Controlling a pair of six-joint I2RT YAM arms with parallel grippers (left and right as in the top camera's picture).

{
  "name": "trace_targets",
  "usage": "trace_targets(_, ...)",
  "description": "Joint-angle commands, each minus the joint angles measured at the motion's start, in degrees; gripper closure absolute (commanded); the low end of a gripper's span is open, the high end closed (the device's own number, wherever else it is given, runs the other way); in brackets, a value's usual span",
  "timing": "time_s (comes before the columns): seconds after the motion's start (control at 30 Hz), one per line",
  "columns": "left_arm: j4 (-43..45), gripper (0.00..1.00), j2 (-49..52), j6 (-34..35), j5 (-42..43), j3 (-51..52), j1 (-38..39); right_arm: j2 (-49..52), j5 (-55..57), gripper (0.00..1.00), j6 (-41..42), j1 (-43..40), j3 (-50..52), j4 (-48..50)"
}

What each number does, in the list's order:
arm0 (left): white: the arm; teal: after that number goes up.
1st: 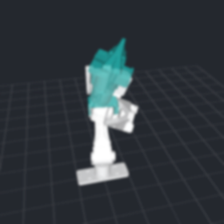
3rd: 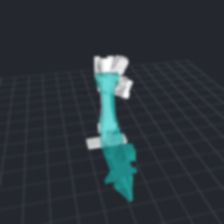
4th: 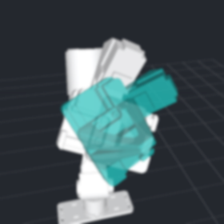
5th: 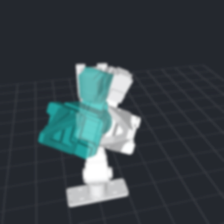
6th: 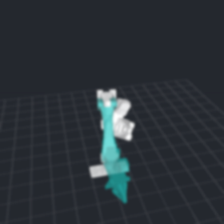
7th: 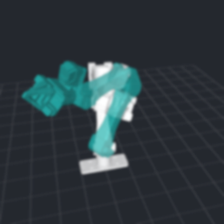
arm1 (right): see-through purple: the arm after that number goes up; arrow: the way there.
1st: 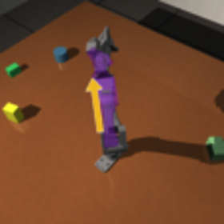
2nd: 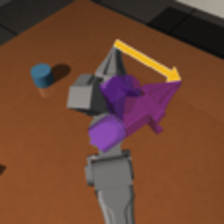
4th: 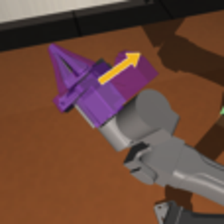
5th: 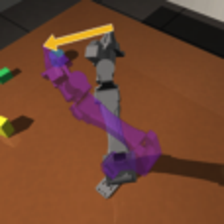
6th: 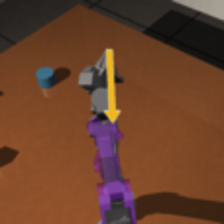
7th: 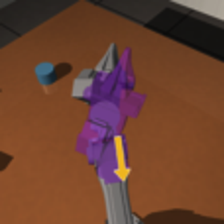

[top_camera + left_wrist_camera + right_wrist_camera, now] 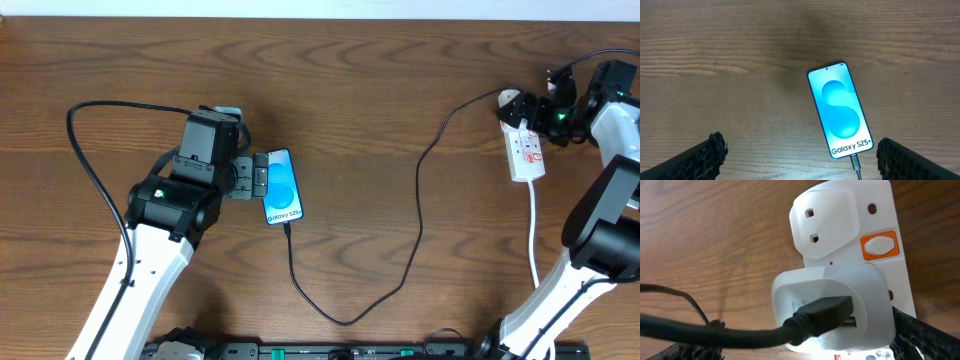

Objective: Plug charger to phone and switch on socket

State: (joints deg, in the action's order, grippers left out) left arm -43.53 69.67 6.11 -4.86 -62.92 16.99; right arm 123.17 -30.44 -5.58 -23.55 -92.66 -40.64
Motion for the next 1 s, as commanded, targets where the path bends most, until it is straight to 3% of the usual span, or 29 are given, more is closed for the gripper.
trace_targets(0.0,-0.17,0.02,0.0,-0.5,-0.74,0.0,0.13,0.85,-3.37,0.01,-3.39,0.28,-1.42,-1.11)
trace_targets(0.67,-0.17,0.02,0.0,-0.5,-0.76,0.0,0.13,0.85,-6.1,0.01,-8.2,0.28,-3.13,-2.93)
trace_targets(0.87,-0.17,0.02,0.0,-0.5,-0.76,0.0,0.13,0.85,-6.14,0.01,-8.11,0.28,-3.74,-3.76)
trace_targets(0.97,-0.17,0.02,0.0,-0.5,-0.76,0.0,0.13,0.85,-3.93,0.01,-4.11,0.28,-4.0,-3.82)
